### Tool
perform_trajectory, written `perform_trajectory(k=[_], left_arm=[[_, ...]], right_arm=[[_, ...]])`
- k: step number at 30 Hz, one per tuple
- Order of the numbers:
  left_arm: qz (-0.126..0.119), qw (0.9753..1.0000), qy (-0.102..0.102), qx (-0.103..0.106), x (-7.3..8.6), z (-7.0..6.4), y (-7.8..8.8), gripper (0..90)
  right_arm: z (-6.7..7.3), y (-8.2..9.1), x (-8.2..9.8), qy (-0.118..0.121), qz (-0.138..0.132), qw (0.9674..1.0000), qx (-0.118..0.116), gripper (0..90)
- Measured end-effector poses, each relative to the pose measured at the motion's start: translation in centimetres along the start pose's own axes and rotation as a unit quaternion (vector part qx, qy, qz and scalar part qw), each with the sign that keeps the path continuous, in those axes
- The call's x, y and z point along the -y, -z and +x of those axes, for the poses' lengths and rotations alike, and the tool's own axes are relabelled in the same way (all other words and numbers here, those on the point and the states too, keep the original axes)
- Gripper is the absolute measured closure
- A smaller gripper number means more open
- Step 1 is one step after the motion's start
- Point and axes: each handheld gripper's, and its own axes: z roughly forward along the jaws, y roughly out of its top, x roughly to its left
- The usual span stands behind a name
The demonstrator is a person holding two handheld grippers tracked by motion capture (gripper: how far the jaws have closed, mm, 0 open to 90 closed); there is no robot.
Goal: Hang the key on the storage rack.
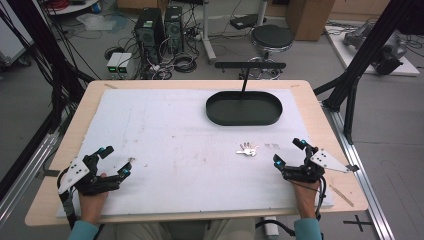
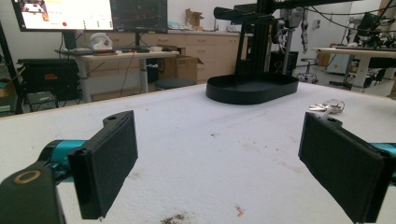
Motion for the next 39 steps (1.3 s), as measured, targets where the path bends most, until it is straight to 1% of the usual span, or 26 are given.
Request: perform_trajectory(k=[1, 5, 8, 9, 13, 18, 21, 24, 25, 26, 27, 28, 29, 31, 33, 34, 37, 38, 39], left_arm=[[0.0, 1.0, 0.0, 0.0, 0.0, 0.0, 0.0, 12.1], [-0.001, 1.0, -0.001, -0.001, 0.0, -0.1, 0.0, 12.1], [-0.001, 1.0, -0.004, -0.001, 0.0, -0.1, 0.0, 12.1], [-0.001, 1.0, -0.003, -0.001, 0.0, -0.1, 0.0, 12.1], [0.0, 1.0, -0.002, 0.0, 0.0, -0.1, 0.0, 12.1], [0.0, 1.0, -0.003, 0.001, 0.0, 0.0, 0.0, 12.1], [0.0, 1.0, 0.001, 0.001, 0.0, 0.0, 0.0, 12.1], [-0.001, 1.0, 0.001, 0.001, 0.0, 0.0, 0.0, 12.1], [-0.001, 1.0, 0.001, 0.001, 0.0, 0.0, 0.0, 12.1], [0.0, 1.0, 0.001, 0.001, 0.0, 0.0, 0.0, 12.1], [0.0, 1.0, 0.001, 0.001, 0.0, 0.0, 0.0, 12.1], [0.0, 1.0, 0.003, 0.0, 0.0, 0.0, 0.0, 12.1], [0.001, 1.0, 0.004, 0.001, 0.0, 0.0, 0.0, 12.1], [0.001, 1.0, 0.003, 0.001, 0.0, 0.0, 0.0, 12.1], [0.003, 1.0, 0.002, 0.002, 0.0, 0.1, 0.0, 12.1], [0.003, 1.0, 0.002, 0.002, 0.0, 0.1, -0.1, 12.1], [0.003, 1.0, 0.003, 0.001, 0.0, 0.0, -0.1, 12.1], [0.003, 1.0, 0.003, 0.001, 0.0, 0.0, -0.1, 12.1], [0.004, 1.0, 0.002, 0.001, 0.0, 0.1, -0.1, 12.1]], right_arm=[[0.1, 0.0, 0.0, -0.002, 0.0, 1.0, -0.001, 0.5], [0.2, 0.1, 0.0, 0.005, -0.003, 1.0, -0.001, 0.5], [0.1, 0.1, 0.0, 0.003, -0.004, 1.0, 0.0, 0.5], [0.1, 0.1, 0.0, 0.001, -0.003, 1.0, 0.001, 0.5], [0.2, 0.0, 0.0, 0.004, -0.002, 1.0, 0.002, 0.5], [0.0, 0.1, 0.0, -0.003, -0.004, 1.0, 0.003, 0.5], [0.1, 0.1, 0.0, 0.0, -0.003, 1.0, 0.002, 0.5], [-0.1, 0.0, 0.0, -0.004, -0.003, 1.0, 0.002, 0.4], [-0.4, 0.0, -0.3, -0.023, -0.003, 0.9997, -0.003, 0.5], [-0.4, 0.0, -0.5, -0.028, -0.005, 0.9996, -0.005, 0.4], [-0.5, -0.1, -0.9, -0.025, -0.006, 0.9997, -0.006, 0.5], [-0.4, -0.1, -1.4, -0.022, -0.001, 0.9997, -0.007, 0.4], [-0.4, -0.2, -2.2, -0.017, 0.005, 0.9998, -0.013, 0.4], [-0.5, -0.3, -3.4, -0.009, 0.006, 0.9997, -0.023, 0.4], [-0.5, -0.6, -5.0, 0.002, 0.014, 0.9993, -0.035, 0.5], [-0.6, -0.8, -5.8, 0.008, 0.022, 0.9988, -0.044, 0.4], [-0.8, -1.6, -7.9, 0.035, 0.057, 0.9956, -0.065, 0.5], [-0.9, -2.0, -8.5, 0.045, 0.069, 0.994, -0.072, 0.5], [-0.9, -2.4, -9.0, 0.049, 0.085, 0.9917, -0.084, 0.5]])
